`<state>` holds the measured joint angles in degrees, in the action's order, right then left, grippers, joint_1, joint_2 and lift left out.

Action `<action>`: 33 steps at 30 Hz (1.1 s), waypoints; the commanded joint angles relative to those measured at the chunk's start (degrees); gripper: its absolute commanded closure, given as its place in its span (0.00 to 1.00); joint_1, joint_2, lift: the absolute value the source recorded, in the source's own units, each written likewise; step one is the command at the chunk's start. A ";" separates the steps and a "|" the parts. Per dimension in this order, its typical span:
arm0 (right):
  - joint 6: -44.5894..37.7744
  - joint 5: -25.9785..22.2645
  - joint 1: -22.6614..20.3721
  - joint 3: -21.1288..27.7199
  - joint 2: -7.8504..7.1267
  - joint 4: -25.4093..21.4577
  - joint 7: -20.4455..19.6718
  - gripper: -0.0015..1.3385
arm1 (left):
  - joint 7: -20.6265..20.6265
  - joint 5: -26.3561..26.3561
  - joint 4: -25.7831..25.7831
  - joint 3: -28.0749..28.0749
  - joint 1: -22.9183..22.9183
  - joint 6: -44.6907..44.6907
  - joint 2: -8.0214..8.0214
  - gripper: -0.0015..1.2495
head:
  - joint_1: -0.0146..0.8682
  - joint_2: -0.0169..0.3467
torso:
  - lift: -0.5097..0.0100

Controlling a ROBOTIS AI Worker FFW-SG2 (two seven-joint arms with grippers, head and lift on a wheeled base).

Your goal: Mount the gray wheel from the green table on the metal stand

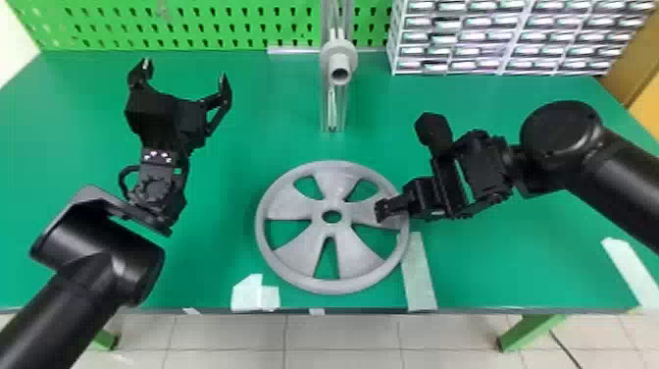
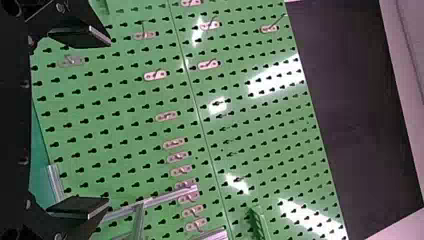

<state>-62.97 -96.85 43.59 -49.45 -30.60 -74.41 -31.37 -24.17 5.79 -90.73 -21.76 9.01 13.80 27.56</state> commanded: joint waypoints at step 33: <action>3.55 -3.96 4.22 -11.81 -1.48 0.23 0.00 0.22 | -0.79 0.54 0.03 -1.27 0.84 0.44 1.18 0.13 | 1.00 0.19 | 0.79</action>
<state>-59.32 -101.02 47.67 -61.40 -32.02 -74.14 -31.38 -24.96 6.32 -90.70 -22.90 9.84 14.23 28.67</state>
